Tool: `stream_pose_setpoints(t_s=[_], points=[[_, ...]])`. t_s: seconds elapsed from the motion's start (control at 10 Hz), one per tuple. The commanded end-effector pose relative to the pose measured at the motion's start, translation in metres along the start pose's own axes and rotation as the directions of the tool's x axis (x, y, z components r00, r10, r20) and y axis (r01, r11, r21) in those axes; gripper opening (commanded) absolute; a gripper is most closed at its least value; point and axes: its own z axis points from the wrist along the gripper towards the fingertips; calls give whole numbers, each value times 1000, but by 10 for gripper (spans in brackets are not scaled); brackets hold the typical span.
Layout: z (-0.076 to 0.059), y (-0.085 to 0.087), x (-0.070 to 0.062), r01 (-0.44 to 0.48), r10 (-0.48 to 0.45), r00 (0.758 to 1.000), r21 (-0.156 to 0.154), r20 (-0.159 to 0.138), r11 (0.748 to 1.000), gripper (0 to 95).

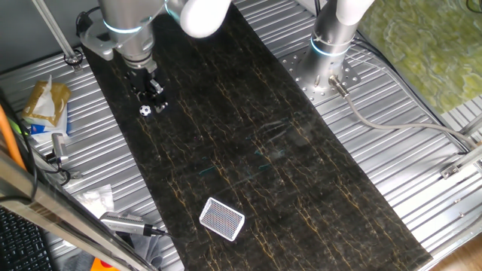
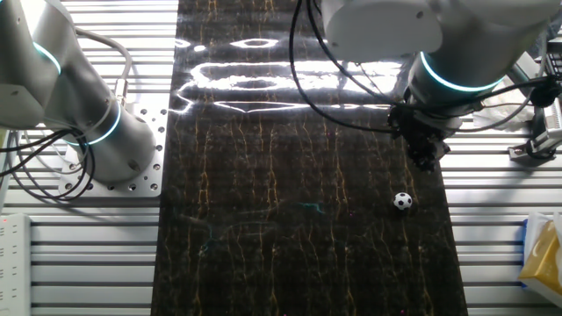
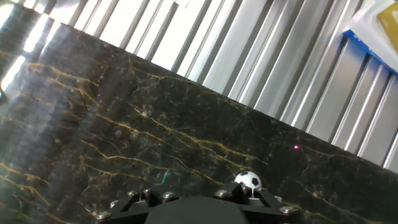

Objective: Push the soccer ball into the goal

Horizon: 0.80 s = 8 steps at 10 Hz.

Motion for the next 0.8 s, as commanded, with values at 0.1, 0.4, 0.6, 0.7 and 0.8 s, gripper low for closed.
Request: stream_pose_setpoints(t_s=[0.1, 0.4, 0.6, 0.7, 0.8], points=[[1, 0, 0, -4, 4, 1000, 24, -18, 1000, 570], [1, 0, 0, -39, 39, 998, 3, -39, 999, 570], [1, 0, 0, -57, 57, 998, 4, -35, 998, 570], [1, 0, 0, -62, 62, 997, 11, -39, 998, 570], [1, 0, 0, -85, 85, 996, 18, -40, 996, 570]])
